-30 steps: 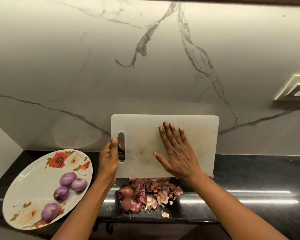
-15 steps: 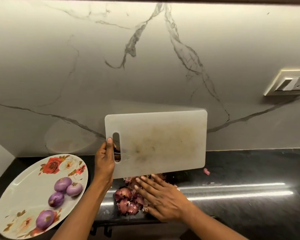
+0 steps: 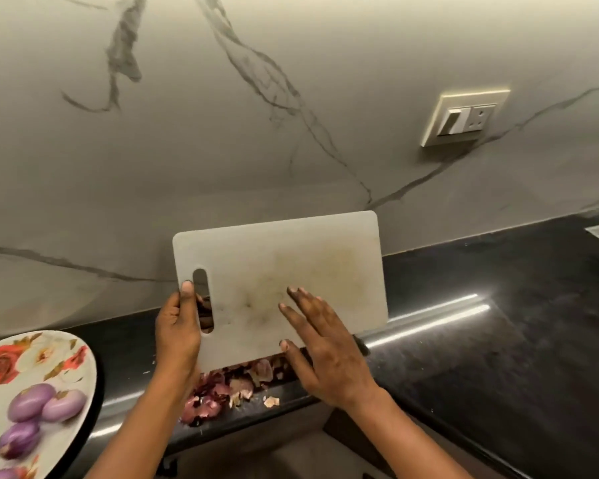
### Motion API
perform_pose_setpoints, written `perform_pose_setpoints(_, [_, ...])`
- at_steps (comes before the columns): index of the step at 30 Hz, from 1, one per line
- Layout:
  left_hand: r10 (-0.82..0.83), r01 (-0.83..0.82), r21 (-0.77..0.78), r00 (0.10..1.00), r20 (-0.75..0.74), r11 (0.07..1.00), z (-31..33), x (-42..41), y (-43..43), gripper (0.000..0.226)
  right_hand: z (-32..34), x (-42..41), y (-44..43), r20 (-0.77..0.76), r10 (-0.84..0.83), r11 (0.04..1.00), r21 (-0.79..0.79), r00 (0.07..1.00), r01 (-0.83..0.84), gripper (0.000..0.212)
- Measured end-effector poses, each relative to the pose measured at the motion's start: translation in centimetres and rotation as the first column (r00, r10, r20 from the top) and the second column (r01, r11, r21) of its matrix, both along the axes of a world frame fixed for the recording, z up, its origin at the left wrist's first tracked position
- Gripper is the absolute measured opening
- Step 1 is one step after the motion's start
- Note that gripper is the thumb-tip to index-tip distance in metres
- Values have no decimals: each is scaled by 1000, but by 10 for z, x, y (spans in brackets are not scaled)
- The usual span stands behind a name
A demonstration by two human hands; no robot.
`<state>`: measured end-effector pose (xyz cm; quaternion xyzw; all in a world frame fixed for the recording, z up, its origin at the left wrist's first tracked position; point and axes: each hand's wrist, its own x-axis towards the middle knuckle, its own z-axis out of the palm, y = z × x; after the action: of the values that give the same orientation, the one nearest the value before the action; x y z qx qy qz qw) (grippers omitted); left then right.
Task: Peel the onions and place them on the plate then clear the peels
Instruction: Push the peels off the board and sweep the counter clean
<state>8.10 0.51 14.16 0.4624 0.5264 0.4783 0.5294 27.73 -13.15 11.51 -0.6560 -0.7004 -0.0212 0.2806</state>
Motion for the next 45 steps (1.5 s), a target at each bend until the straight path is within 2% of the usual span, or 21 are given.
perform_pose_setpoints(6, [-85, 96, -181, 994, 67, 979, -30, 86, -58, 42, 4, 45, -24, -115, -236, 966, -139, 965, 220, 59])
perform_pose_setpoints(13, [-158, 172, -434, 985, 68, 884, -79, 160, -127, 43, -21, 97, -54, -149, -386, 883, -347, 910, 317, 62])
perform_pose_setpoints(18, [-171, 173, -575, 983, 58, 799, -104, 192, -160, 41, -38, 121, -59, -133, -400, 842, -444, 907, 306, 65])
perform_pose_setpoints(22, [-164, 168, -596, 984, 62, 785, -107, 207, -174, 39, -46, 129, -52, -132, -380, 837, -470, 916, 280, 65])
perform_pose_setpoints(26, [-233, 229, -615, 970, 75, 755, -106, 213, -190, 32, -51, 136, -33, -119, -328, 835, -501, 937, 228, 67])
perform_pose_setpoints(31, [-461, 399, -654, 883, 87, 642, -106, 204, -189, 24, -63, 144, 11, -17, -244, 764, -619, 970, 181, 79])
perform_pose_setpoints(33, [-584, 481, -684, 806, 98, 549, -103, 195, -182, 34, -69, 143, 28, 32, -229, 717, -670, 973, 191, 86])
perform_pose_setpoints(35, [-709, 544, -707, 700, 85, 453, -97, 187, -175, 33, -74, 139, 40, 66, -213, 681, -705, 975, 197, 91])
perform_pose_setpoints(37, [-775, 572, -703, 631, 47, 423, -94, 177, -165, 32, -79, 123, 52, 73, -172, 676, -716, 982, 172, 94])
perform_pose_setpoints(39, [-800, 581, -678, 600, -17, 451, -93, 161, -156, 31, -82, 99, 62, 63, -116, 697, -706, 991, 126, 94])
perform_pose_setpoints(41, [-778, 583, -595, 616, -122, 554, -97, 136, -147, 27, -87, 70, 68, 41, -55, 728, -682, 998, 68, 92])
perform_pose_setpoints(43, [-675, 541, -446, 701, -229, 713, -95, 100, -140, 18, -92, 41, 71, 19, 1, 753, -658, 1000, 12, 87])
perform_pose_setpoints(45, [-473, 420, -222, 820, -324, 880, -89, 57, -136, 15, -96, 18, 73, -34, 56, 763, -643, 998, -65, 83])
